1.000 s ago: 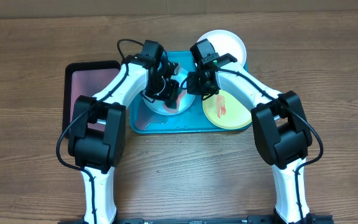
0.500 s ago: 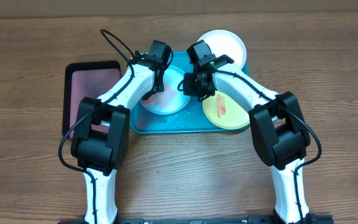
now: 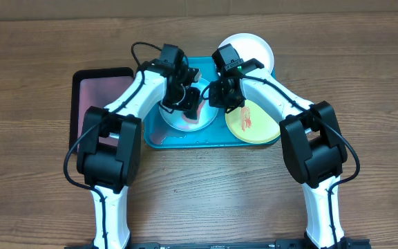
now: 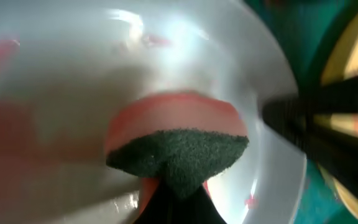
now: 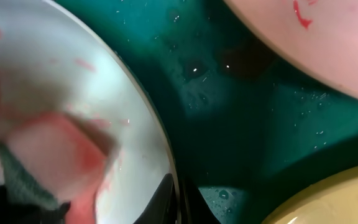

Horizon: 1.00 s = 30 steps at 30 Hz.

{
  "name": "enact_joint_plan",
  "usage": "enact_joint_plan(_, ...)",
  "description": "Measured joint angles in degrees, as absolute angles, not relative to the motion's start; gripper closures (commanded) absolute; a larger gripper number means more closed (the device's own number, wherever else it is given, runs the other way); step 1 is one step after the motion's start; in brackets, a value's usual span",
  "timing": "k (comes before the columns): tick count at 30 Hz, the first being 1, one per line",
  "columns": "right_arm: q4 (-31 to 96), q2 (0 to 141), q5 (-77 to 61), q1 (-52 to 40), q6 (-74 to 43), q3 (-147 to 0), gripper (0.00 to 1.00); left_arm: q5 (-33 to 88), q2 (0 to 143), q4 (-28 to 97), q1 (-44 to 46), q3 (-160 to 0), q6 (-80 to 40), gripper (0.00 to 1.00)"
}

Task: Clean dirty plates on tray and stack at the side
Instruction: 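Scrub the white plate again with the sponge in the left gripper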

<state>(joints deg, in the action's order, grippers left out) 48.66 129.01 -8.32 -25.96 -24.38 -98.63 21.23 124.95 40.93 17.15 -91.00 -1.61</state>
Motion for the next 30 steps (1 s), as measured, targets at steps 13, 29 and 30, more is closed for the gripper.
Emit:
enact_joint_plan(13,48.2,129.1,-11.7,-29.0,-25.7,-98.6,0.96,-6.6,124.3,48.4,18.9,-92.1,-17.4,0.96)
enact_joint_plan(29,50.7,129.2,-13.3,-28.7,-25.0,-98.6,0.96,21.0,124.9,41.9,17.4,-90.7,-4.4,0.96)
enact_joint_plan(30,50.5,129.2,-13.3,-28.7,-25.1,-98.6,0.96,18.1,124.9,39.3,17.4,-90.7,-7.0,0.96)
